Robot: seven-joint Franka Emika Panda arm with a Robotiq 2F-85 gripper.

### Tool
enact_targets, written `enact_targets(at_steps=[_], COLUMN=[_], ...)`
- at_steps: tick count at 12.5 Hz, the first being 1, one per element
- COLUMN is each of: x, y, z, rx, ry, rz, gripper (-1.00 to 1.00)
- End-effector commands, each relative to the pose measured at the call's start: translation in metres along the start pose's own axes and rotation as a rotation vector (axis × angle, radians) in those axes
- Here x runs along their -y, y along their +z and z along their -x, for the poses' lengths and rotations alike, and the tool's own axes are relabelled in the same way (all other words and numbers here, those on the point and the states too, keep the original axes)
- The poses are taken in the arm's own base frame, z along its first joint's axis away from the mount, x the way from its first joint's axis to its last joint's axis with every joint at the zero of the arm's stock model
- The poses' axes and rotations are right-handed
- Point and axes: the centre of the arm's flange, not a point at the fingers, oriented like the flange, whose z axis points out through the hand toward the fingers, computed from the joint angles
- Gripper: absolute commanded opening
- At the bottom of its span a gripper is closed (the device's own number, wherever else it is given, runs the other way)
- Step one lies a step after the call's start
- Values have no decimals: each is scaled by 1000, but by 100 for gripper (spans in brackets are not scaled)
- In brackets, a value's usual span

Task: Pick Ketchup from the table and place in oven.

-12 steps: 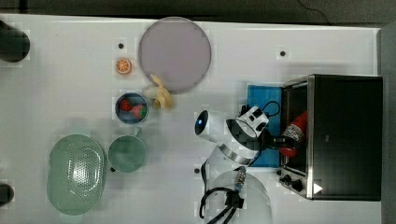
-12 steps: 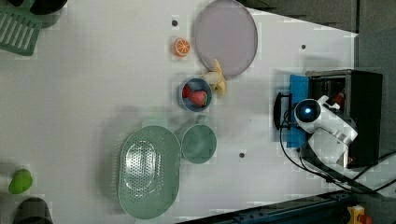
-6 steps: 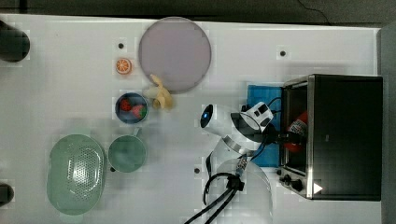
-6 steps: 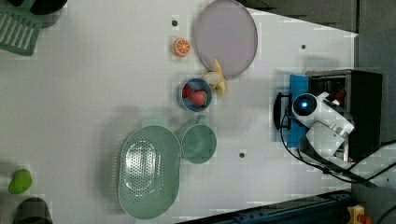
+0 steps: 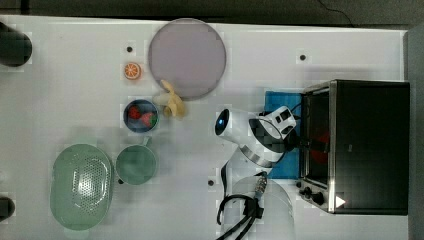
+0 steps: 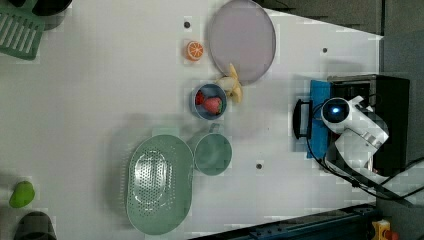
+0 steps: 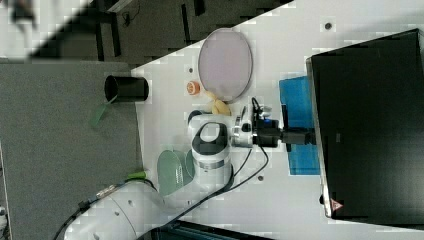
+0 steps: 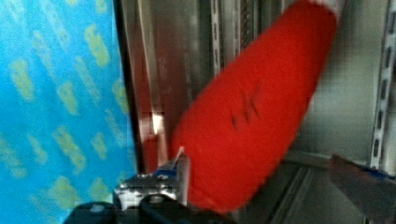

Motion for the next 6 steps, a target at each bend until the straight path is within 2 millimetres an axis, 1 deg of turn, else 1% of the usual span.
enact_targets(at_steps=[1, 3, 6], x=[-14, -39, -97], y=[-78, -117, -179], z=[-28, -35, -44], rx=[-125, -102, -52], ry=[98, 131, 172], rz=[-84, -199, -441], gripper=[100, 100, 100])
